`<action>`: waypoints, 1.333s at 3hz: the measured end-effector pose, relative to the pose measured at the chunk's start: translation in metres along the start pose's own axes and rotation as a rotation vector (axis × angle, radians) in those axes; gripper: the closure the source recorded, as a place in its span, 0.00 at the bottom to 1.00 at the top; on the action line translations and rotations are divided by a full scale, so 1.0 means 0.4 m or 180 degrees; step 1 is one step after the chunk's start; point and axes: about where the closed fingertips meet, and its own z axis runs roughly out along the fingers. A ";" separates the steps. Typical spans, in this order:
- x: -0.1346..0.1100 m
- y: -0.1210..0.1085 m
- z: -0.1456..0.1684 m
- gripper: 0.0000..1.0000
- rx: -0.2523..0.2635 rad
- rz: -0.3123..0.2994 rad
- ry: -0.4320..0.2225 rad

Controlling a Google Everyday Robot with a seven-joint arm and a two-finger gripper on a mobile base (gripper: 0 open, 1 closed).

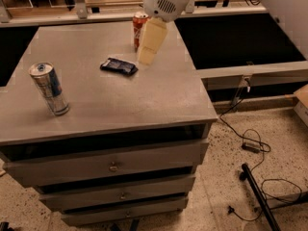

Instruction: Move rxbar blueberry near redbull can

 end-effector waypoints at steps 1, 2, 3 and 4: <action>-0.044 -0.088 0.098 0.00 0.0107 0.0302 -0.0746; -0.090 -0.176 0.172 0.00 0.0180 0.0557 -0.1230; -0.115 -0.226 0.253 0.00 0.0125 0.0762 -0.1307; -0.129 -0.231 0.341 0.00 -0.0047 0.0918 -0.1240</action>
Offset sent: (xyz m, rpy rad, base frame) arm 0.1360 0.0772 -0.0284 0.6256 -0.0193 -0.1115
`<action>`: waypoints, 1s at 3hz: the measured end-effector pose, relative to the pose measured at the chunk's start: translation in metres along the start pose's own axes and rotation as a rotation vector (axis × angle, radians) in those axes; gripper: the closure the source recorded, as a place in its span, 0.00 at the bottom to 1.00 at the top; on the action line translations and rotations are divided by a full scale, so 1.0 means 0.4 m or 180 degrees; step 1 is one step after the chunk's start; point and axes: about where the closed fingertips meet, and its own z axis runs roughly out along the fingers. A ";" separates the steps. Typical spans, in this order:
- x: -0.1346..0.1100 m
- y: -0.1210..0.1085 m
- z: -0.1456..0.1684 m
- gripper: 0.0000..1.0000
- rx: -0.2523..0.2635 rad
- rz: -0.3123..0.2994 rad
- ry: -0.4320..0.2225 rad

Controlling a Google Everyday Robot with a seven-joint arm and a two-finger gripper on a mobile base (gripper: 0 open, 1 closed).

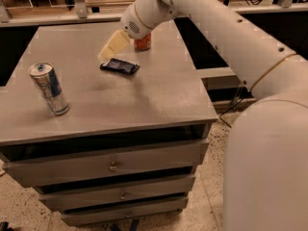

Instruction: Move rxbar blueberry near redbull can

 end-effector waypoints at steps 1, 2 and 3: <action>0.029 0.026 0.095 0.00 -0.0174 0.0161 0.0115; 0.049 0.052 0.151 0.02 -0.0247 0.0243 0.0224; 0.078 0.065 0.171 0.24 -0.0219 0.0335 0.0361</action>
Offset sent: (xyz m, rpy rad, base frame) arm -0.0065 0.0462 -0.0666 -0.0370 0.1532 0.0102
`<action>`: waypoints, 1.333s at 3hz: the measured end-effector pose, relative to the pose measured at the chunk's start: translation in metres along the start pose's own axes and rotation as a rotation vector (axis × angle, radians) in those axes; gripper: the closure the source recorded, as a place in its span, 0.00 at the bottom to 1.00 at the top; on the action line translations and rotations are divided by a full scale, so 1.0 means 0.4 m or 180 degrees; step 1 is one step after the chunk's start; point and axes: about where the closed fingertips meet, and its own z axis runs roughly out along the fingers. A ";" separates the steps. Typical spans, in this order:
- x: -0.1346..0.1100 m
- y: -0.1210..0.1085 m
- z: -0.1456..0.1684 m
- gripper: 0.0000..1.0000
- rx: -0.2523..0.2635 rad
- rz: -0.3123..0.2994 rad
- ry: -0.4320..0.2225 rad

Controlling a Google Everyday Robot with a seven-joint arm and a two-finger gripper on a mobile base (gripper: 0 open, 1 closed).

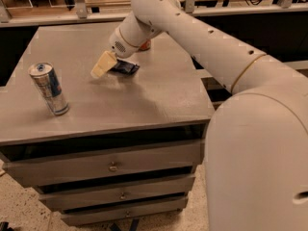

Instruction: Move rxbar blueberry near redbull can

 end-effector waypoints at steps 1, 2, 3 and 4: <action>0.045 -0.003 -0.016 0.48 0.0164 0.0146 0.0131; 0.077 -0.002 -0.042 0.71 0.0274 0.0208 0.0210; 0.087 0.000 -0.085 0.99 0.0366 0.0172 0.0233; 0.074 0.005 -0.118 1.00 0.0396 0.0104 0.0127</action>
Offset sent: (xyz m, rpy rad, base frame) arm -0.0166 -0.0573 -0.0024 -0.1015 -0.0125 -0.1516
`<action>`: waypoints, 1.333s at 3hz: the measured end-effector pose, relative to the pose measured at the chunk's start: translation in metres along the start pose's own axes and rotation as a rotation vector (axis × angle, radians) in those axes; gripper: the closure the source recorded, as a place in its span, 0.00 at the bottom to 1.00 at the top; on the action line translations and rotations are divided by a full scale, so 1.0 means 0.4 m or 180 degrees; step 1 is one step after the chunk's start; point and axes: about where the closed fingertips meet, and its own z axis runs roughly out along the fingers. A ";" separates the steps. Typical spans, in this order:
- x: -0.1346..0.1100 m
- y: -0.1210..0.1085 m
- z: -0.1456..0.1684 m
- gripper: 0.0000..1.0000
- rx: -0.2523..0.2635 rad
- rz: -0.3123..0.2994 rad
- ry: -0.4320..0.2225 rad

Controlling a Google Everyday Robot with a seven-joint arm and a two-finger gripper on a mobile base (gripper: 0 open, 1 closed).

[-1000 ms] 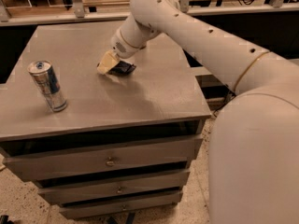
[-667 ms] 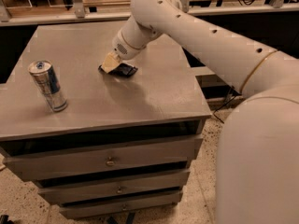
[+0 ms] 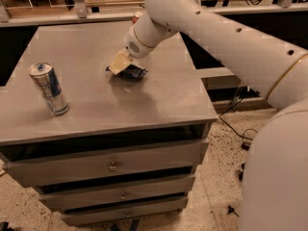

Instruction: Move rxbar blueberry near redbull can

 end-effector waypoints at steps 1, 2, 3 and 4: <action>-0.087 0.043 -0.083 1.00 -0.0006 -0.0275 -0.0273; -0.166 0.126 -0.108 1.00 -0.0130 -0.0583 -0.0322; -0.196 0.162 -0.113 1.00 -0.0190 -0.0706 -0.0329; -0.180 0.160 -0.107 1.00 -0.0250 -0.0692 -0.0352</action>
Offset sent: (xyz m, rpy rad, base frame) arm -0.0709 0.0795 0.1062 0.0359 -0.1610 0.2928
